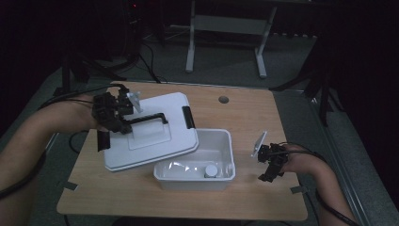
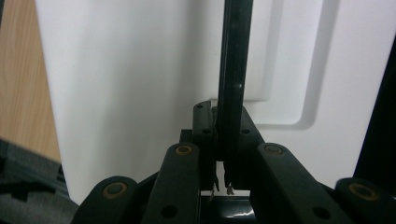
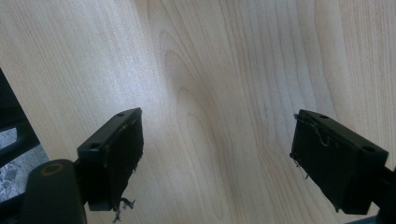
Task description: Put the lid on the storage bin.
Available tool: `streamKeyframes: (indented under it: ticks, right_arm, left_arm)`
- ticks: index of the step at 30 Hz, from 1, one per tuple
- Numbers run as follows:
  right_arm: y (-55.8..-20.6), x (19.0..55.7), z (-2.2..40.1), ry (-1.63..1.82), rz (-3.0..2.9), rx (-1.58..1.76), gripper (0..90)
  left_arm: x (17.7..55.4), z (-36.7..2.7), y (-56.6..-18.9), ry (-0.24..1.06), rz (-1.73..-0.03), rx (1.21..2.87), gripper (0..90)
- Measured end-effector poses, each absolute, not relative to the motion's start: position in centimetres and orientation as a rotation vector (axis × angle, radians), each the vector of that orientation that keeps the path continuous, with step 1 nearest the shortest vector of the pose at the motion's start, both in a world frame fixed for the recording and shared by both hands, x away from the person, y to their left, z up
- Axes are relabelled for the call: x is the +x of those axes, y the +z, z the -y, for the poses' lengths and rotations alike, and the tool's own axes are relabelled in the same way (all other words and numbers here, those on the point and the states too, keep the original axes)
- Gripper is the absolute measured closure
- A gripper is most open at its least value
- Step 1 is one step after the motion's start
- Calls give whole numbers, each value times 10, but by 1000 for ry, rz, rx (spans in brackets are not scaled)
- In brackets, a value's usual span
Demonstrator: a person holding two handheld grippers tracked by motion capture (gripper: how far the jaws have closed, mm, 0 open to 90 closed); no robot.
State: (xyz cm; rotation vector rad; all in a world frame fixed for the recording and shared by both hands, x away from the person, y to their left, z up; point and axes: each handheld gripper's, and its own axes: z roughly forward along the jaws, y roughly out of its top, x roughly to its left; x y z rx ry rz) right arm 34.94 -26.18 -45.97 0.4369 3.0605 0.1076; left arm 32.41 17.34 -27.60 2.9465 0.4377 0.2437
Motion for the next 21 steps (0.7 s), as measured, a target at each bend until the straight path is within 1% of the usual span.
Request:
streamKeyframes:
  ticks: [7, 13, 21]
  right_arm:
    - [-461, 349, 263, 114, -3061, 438, 165]
    - [-460, 349, 264, 114, -3059, 445, 165]
    - [-462, 349, 263, 103, -3066, 448, 165]
  left_arm:
    - [327, -138, -279, 217, -301, 2960, 835]
    - [333, -112, -294, 204, -223, 2995, 835]
    - [340, -77, -310, 111, -120, 3006, 834]
